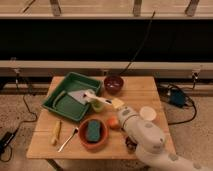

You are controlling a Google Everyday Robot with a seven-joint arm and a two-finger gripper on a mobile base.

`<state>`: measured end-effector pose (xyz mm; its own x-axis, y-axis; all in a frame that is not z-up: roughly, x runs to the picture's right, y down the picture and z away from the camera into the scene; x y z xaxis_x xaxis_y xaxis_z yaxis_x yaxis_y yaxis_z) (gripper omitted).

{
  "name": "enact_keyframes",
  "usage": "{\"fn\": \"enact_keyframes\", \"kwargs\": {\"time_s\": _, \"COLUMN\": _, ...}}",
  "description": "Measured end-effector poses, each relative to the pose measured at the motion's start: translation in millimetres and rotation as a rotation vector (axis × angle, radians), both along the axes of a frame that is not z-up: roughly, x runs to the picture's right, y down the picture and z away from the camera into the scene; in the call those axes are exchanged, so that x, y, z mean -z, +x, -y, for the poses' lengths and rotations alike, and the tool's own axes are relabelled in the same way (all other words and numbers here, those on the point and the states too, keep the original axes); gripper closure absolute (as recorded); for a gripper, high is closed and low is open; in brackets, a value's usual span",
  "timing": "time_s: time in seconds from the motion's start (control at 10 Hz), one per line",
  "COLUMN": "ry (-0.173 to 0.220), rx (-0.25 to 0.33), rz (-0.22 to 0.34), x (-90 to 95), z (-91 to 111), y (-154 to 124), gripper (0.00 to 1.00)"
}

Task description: Place brush in plastic cup

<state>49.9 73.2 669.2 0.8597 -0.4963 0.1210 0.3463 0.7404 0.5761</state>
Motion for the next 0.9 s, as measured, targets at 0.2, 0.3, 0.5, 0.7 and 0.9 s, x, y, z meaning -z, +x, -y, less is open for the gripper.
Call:
{"fn": "enact_keyframes", "kwargs": {"time_s": 0.2, "ry": -0.015, "rx": -0.004, "rz": -0.012, "x": -4.0, "z": -7, "y": 4, "gripper": 1.0}}
{"fn": "enact_keyframes", "kwargs": {"time_s": 0.3, "ry": -0.021, "rx": -0.007, "rz": -0.018, "x": -5.8, "z": -9, "y": 6, "gripper": 1.0}}
{"fn": "enact_keyframes", "kwargs": {"time_s": 0.5, "ry": -0.032, "rx": -0.012, "rz": -0.033, "x": -8.5, "z": -13, "y": 12, "gripper": 1.0}}
{"fn": "enact_keyframes", "kwargs": {"time_s": 0.7, "ry": -0.044, "rx": -0.015, "rz": -0.049, "x": -10.0, "z": -17, "y": 19, "gripper": 1.0}}
{"fn": "enact_keyframes", "kwargs": {"time_s": 0.9, "ry": -0.052, "rx": -0.018, "rz": -0.063, "x": -9.0, "z": -22, "y": 27, "gripper": 1.0}}
